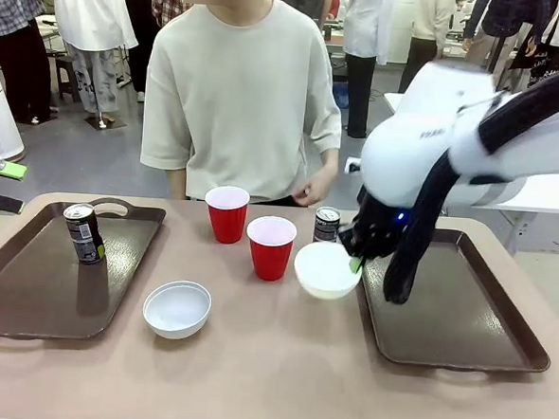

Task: Prepare tableware on both trays.
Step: Pick up a Picnic Bowl from the table and place it on a Handle tray.

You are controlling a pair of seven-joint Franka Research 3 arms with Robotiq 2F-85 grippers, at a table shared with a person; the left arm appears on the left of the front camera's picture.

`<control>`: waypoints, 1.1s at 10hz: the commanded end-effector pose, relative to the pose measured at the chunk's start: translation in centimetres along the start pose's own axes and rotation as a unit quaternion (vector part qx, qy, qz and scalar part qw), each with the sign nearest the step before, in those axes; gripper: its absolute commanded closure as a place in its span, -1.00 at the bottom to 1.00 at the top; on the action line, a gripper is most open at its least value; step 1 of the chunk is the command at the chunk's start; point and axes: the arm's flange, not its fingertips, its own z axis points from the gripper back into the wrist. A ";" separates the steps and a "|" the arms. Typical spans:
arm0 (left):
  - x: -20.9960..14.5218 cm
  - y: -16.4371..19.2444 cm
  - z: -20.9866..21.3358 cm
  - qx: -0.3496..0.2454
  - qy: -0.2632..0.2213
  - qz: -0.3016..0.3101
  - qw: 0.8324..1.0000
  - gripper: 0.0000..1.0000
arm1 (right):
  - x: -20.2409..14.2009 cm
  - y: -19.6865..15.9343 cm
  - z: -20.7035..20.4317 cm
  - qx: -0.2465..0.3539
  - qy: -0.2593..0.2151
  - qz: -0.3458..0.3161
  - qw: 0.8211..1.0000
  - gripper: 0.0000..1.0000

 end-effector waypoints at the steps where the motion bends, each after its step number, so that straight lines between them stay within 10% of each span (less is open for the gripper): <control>1: 0.0 0.1 0.0 -0.007 -0.005 -0.007 1.000 -1.00 | -0.2 -1.1 3.1 -0.004 -0.011 -0.027 1.000 1.00; 11: 0.0 0.1 0.0 -0.007 -0.005 -0.007 1.000 -1.00 | -6.2 -9.3 8.4 -0.022 -0.051 -0.064 0.996 0.93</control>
